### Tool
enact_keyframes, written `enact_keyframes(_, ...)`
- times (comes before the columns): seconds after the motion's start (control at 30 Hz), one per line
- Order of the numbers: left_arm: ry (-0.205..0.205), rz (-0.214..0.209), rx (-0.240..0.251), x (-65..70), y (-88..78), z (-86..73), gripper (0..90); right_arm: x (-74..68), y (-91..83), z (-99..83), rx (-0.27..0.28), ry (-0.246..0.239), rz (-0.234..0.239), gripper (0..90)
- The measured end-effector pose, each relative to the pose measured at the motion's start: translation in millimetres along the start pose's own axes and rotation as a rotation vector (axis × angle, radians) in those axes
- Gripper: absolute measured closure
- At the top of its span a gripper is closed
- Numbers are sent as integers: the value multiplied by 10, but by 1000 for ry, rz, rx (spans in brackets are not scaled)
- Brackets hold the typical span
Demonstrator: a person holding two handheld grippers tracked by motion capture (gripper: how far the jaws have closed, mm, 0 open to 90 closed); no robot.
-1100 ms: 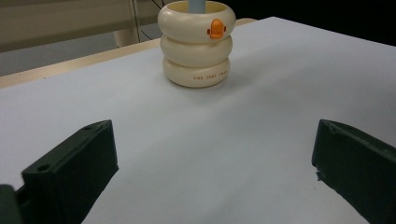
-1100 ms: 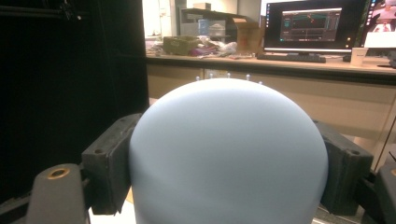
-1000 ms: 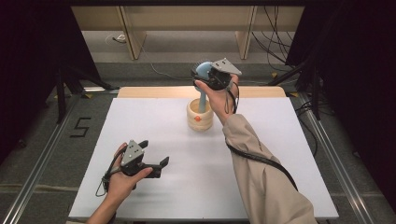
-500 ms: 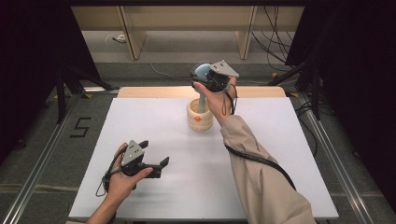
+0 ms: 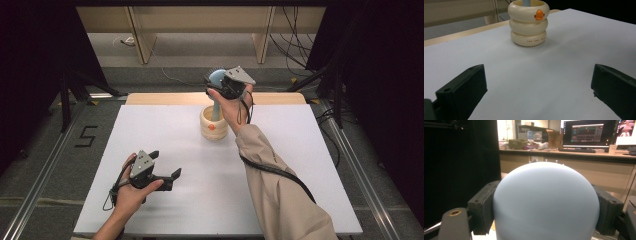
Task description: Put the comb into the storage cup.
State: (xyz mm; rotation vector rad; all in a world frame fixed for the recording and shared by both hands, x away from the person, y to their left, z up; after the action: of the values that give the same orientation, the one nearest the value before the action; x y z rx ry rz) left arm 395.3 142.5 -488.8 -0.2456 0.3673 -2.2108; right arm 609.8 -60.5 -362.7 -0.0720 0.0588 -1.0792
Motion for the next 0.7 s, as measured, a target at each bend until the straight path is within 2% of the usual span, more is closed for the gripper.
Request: enact_keyframes(0.7,1,-1,-1,2,4,-4,0,6,28,-87,-5,4,-8,209)
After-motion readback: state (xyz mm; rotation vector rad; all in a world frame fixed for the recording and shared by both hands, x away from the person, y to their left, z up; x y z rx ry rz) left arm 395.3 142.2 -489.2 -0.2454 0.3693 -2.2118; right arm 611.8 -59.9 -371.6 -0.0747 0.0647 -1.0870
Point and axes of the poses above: each handheld gripper's, and its own axes: y roughly forward along the jaws, z roughly out of its top, x roughly to its right, the point moved 6 cm from there along y, roughly forward along the jaws
